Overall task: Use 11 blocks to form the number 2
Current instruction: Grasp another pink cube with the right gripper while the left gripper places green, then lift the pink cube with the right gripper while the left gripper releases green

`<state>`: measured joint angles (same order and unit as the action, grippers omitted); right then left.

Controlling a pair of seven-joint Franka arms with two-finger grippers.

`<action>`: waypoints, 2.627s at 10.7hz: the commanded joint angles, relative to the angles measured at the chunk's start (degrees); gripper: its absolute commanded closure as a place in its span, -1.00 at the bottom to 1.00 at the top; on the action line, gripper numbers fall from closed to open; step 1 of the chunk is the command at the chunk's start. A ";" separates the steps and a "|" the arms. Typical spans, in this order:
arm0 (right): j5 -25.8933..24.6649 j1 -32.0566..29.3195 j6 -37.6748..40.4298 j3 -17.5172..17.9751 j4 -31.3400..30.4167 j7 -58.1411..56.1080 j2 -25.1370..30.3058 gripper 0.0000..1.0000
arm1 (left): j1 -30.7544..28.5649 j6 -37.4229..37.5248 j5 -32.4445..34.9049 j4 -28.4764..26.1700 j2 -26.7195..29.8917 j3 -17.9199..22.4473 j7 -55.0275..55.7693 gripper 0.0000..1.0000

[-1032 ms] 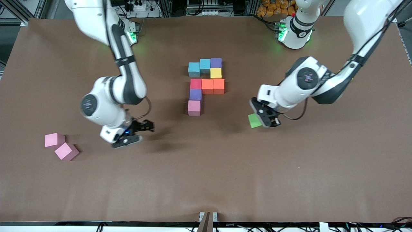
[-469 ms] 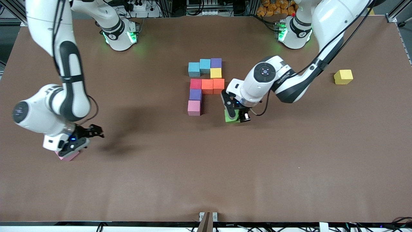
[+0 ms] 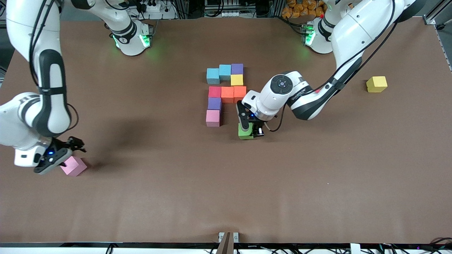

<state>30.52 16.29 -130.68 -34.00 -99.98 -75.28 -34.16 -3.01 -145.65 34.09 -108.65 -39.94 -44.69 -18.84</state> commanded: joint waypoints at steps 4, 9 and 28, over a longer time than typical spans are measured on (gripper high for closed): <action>0.07 -5.91 -2.64 4.19 3.12 -5.32 -5.38 -1.00 | 5.37 -3.94 2.03 0.46 -0.40 3.29 3.90 0.44; -0.20 -12.16 -10.03 11.77 3.12 -9.62 -6.96 -1.00 | 5.47 -5.88 5.27 0.29 -2.16 3.29 3.90 0.45; 3.32 0.22 5.96 12.29 10.06 10.07 -6.35 0.46 | 8.80 -12.73 6.25 -2.18 -3.83 4.43 8.11 0.47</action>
<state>33.79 15.81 -125.90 -21.60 -90.42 -66.37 -41.01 4.95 -156.81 38.17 -110.99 -43.29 -41.49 -12.47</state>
